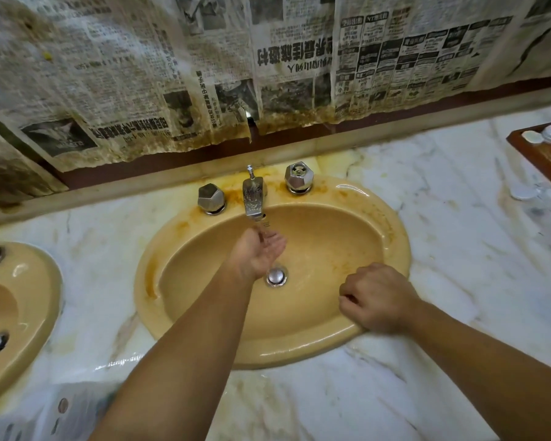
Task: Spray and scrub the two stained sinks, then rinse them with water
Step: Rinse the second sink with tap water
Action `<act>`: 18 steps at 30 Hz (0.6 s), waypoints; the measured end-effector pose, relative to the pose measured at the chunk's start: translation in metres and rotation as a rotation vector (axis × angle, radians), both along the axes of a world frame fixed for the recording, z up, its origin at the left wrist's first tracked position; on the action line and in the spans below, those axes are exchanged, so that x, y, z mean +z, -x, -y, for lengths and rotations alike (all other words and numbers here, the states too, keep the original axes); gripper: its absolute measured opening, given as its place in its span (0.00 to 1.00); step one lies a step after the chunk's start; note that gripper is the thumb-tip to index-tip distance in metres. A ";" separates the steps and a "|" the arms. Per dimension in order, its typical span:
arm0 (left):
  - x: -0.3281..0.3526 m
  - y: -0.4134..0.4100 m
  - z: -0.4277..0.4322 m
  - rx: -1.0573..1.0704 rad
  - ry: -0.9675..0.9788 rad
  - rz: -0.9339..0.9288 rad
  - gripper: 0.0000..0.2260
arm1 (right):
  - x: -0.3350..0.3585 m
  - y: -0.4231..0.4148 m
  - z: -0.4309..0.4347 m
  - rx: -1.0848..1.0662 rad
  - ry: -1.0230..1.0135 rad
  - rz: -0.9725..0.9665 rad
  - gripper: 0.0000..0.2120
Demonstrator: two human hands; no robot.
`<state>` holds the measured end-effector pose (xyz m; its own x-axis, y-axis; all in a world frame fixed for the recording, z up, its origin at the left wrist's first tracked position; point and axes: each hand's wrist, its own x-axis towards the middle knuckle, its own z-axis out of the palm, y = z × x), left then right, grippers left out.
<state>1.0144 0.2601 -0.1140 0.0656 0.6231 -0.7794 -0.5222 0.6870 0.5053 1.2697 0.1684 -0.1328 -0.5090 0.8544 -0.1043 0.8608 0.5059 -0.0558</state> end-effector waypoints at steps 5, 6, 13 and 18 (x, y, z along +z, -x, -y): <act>-0.014 -0.006 -0.014 -0.050 0.049 0.096 0.17 | 0.000 -0.003 -0.006 -0.054 0.015 -0.008 0.18; -0.019 -0.003 -0.015 0.001 0.056 0.104 0.17 | 0.000 -0.002 -0.007 -0.066 0.016 -0.012 0.18; -0.014 0.004 -0.009 0.138 0.001 0.231 0.20 | 0.001 0.000 -0.008 -0.147 0.019 0.000 0.20; -0.010 0.005 -0.007 0.166 -0.041 0.295 0.23 | 0.001 0.002 -0.008 -0.180 0.025 -0.010 0.23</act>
<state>1.0091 0.2671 -0.1238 0.1799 0.6747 -0.7158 -0.7531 0.5626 0.3410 1.2679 0.1762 -0.1319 -0.3492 0.9291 -0.1220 0.9366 0.3421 -0.0755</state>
